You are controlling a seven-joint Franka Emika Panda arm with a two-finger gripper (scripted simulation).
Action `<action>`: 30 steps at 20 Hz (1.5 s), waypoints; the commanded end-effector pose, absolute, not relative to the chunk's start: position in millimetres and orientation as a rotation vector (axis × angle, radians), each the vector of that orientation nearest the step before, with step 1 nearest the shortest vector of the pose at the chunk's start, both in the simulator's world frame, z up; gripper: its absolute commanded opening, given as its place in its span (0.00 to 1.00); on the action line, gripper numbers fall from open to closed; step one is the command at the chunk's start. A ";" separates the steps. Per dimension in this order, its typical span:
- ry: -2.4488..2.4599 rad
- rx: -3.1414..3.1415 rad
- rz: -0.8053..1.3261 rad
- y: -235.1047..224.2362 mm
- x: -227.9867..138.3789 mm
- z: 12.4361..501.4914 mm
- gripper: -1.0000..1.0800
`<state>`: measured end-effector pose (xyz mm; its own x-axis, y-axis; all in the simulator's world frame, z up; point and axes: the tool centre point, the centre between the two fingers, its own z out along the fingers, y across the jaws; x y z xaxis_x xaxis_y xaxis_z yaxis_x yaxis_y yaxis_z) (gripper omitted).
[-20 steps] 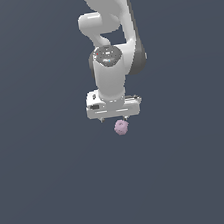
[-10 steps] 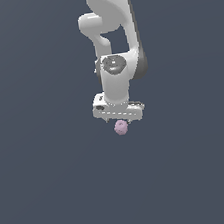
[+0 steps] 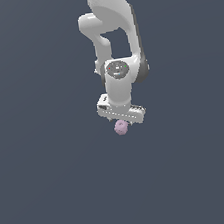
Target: Pick up the object and move it to a goal position.
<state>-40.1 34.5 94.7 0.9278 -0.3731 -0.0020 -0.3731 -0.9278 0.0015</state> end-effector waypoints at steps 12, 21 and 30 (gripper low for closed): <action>-0.641 3.075 -0.001 36.6 -43.0 77.9 0.96; -0.647 3.074 0.000 36.5 -43.5 41.7 0.96; -0.647 3.074 0.000 36.7 -43.0 39.4 0.00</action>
<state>-42.9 37.2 40.3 0.9155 -0.4024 0.0005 -0.4024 -0.9155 -0.0006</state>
